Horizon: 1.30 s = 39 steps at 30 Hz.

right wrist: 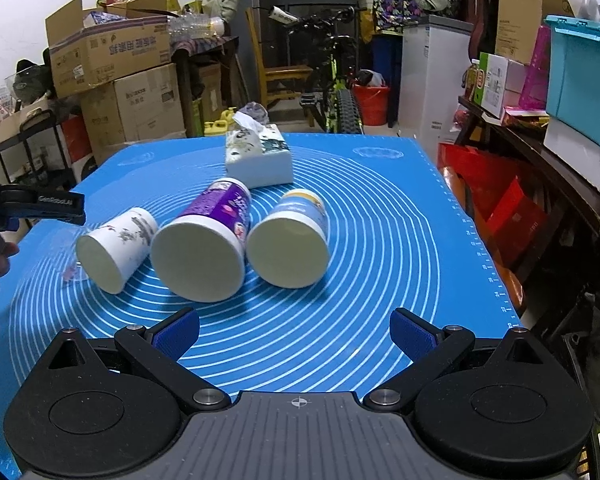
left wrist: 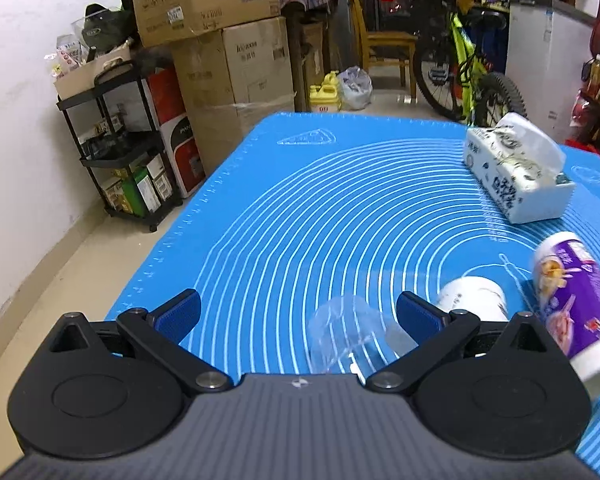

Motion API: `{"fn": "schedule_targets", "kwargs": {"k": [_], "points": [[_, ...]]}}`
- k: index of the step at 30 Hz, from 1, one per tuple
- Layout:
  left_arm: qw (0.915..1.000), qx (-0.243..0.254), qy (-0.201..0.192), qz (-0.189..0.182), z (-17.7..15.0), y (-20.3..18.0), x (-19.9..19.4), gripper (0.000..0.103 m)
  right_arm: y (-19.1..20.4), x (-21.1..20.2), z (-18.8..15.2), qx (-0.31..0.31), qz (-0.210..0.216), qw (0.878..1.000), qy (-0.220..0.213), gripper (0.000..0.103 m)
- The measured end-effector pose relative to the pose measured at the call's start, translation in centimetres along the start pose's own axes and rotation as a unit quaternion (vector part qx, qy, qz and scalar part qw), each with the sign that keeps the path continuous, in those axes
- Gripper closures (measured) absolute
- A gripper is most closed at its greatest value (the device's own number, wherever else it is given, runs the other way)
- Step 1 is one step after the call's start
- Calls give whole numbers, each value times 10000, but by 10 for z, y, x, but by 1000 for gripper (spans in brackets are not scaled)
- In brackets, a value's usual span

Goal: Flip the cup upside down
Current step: 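Move the left tool down to the clear plastic cup lying on its side, then close the left tool on the clear cup and lift it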

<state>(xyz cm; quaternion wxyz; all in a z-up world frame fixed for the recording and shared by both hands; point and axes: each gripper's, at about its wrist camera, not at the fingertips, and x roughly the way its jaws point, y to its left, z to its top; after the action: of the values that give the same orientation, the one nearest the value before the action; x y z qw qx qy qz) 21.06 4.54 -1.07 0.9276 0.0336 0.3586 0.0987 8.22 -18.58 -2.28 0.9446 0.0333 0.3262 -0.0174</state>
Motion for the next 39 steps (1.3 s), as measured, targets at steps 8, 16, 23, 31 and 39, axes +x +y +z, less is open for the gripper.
{"fn": "schedule_targets", "kwargs": {"k": [8, 16, 23, 31, 39], "points": [[9979, -204, 567, -256, 4, 3, 31, 5, -5, 5, -2, 58, -37, 10000, 51, 2], [9914, -627, 853, -769, 5, 15, 32, 27, -9, 4, -1, 134, -38, 9999, 28, 2], [9834, -827, 1113, -1171, 2, 10, 36, 40, -6, 0, -3, 111, -18, 9999, 2, 2], [9848, -878, 931, -1179, 4, 14, 22, 43, -10, -4, 0, 187, -83, 9998, -53, 2], [9882, -343, 584, -1377, -17, 10, -43, 43, -11, -9, 1, 195, -40, 9998, -76, 2]]}}
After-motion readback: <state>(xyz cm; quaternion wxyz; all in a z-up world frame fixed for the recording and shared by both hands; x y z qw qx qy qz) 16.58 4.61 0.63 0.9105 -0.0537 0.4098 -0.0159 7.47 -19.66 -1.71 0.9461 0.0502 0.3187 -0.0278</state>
